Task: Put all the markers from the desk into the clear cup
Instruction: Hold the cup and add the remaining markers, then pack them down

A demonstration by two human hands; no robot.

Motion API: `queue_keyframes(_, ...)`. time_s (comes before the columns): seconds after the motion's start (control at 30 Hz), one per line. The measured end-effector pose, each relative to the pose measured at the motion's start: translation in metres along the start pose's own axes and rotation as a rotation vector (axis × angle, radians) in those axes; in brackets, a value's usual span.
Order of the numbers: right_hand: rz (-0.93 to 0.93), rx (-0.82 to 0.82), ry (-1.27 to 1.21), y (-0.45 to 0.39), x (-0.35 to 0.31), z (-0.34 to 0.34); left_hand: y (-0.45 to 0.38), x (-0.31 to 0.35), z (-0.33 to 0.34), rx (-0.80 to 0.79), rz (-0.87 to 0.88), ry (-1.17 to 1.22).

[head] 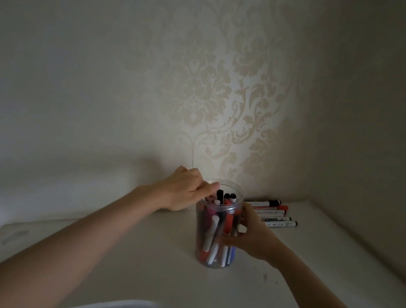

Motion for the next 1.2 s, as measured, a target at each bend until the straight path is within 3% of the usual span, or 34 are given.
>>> queue_keyframes(0.1,-0.015,0.002,-0.026,0.003,0.0,0.0,0.003,-0.005,0.01,0.008,0.053,0.271)
queue_keyframes(0.23,-0.031,0.021,-0.081,0.005,0.007,-0.001,0.014,-0.031,0.021,0.297,0.071,0.774)
queue_keyframes(0.3,-0.036,0.072,-0.084,0.006,0.01,0.0,0.015,-0.048,0.045,0.162,0.019,0.88)
queue_keyframes(0.37,-0.067,0.134,-0.1,0.006,0.009,0.004,0.015,-0.048,0.068,0.016,0.032,0.804)
queue_keyframes(0.4,-0.086,0.156,-0.12,0.006,0.007,0.006,0.012,-0.049,0.074,0.028,0.037,0.782)
queue_keyframes(0.5,-0.122,0.141,-0.069,0.005,0.003,0.011,0.004,-0.044,0.073,0.189,0.078,0.794)
queue_keyframes(0.6,-0.129,0.106,0.235,0.01,0.013,0.002,0.004,-0.052,0.069,0.273,0.13,0.724)
queue_keyframes(0.7,-0.063,0.249,0.161,0.013,0.024,-0.019,0.009,-0.062,0.07,0.344,0.19,0.633)
queue_keyframes(0.8,-0.131,0.411,0.156,0.015,0.013,-0.029,0.012,-0.069,0.066,0.399,0.14,0.691)
queue_keyframes(0.97,-0.366,0.567,0.45,0.024,-0.036,-0.021,0.017,-0.062,0.066,0.306,0.136,0.674)
queue_keyframes(1.07,-0.304,0.558,0.701,0.016,-0.061,-0.006,0.018,-0.053,0.066,0.273,0.135,0.669)
queue_keyframes(1.2,-0.222,0.621,0.775,0.006,-0.073,0.003,0.017,-0.044,0.066,0.25,0.15,0.658)
Point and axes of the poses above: each hand's wrist, its own y-axis away from the middle knuckle, its own z-axis out of the palm, x = y × z, the point moved 4 cm from there along -y, towards the middle knuckle, and after that the axes turned 11 degrees about y, right-handed, at the moved point
